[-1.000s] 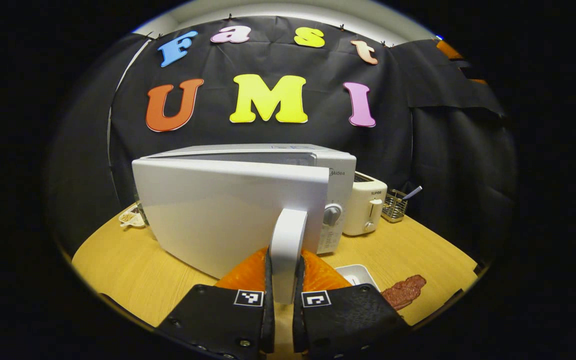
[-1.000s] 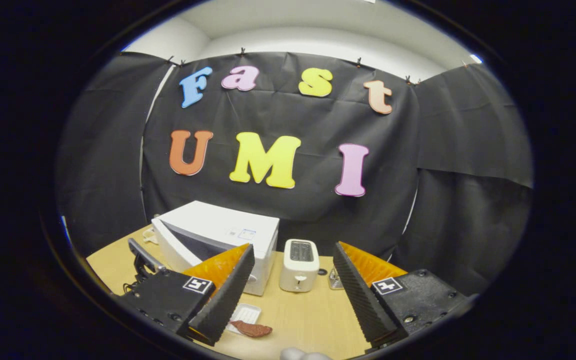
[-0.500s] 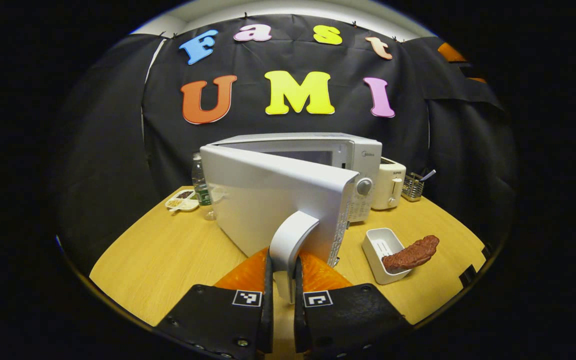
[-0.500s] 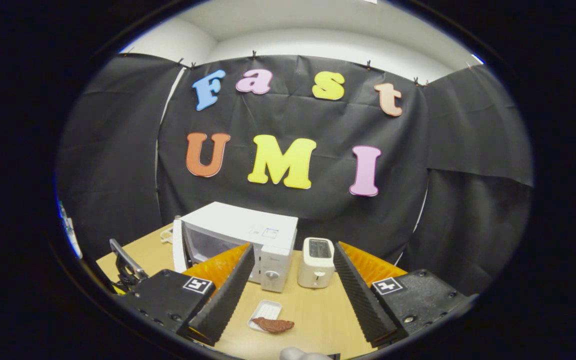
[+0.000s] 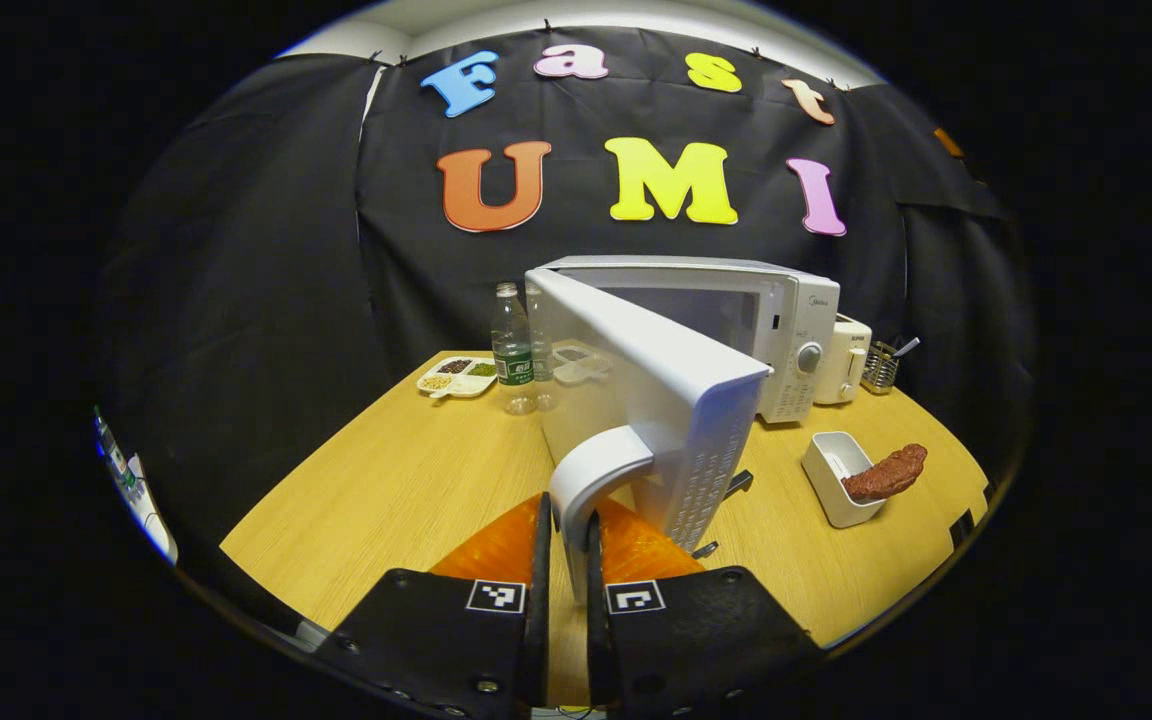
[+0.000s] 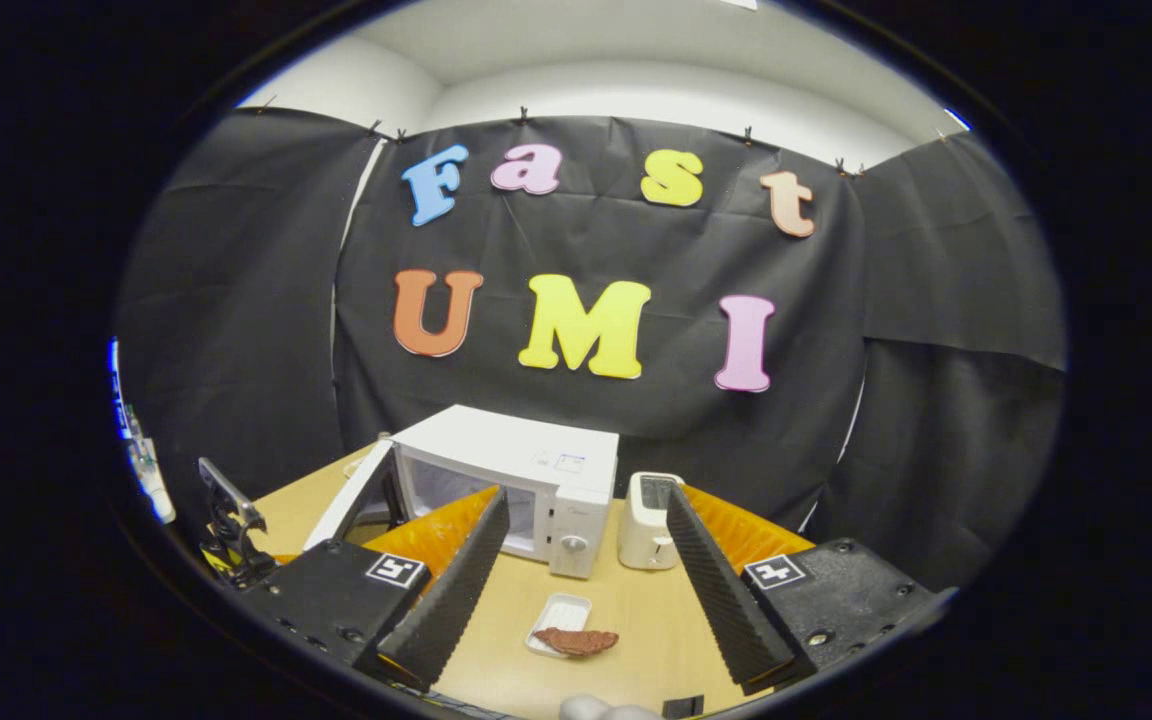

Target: Open the microwave oven with the left hand, put the food in, and close the microwave oven.

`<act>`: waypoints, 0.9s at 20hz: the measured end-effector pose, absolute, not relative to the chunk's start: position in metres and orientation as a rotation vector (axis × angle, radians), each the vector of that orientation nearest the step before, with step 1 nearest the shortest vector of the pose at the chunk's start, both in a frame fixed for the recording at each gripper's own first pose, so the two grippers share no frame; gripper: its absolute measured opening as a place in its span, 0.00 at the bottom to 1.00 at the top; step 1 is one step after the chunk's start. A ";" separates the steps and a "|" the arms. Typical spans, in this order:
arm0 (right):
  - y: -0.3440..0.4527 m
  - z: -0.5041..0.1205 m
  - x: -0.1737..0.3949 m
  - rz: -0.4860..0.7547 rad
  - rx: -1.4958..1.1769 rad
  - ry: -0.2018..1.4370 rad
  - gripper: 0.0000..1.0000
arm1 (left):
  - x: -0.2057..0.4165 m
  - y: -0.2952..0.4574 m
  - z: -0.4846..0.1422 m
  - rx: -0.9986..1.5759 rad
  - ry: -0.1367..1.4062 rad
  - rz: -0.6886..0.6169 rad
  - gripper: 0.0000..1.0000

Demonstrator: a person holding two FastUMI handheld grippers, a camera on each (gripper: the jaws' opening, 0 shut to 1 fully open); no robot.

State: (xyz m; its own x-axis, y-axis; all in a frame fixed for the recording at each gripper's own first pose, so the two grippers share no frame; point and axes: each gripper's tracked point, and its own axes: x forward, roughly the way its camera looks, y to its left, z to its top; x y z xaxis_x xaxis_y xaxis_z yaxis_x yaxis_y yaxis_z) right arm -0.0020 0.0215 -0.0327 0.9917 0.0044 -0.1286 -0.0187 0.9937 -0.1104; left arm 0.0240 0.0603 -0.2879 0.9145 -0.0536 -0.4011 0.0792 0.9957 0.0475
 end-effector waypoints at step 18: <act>0.038 -0.038 -0.009 0.038 -0.117 0.137 1.00 | 0.018 0.122 -0.281 0.030 0.422 -0.055 0.97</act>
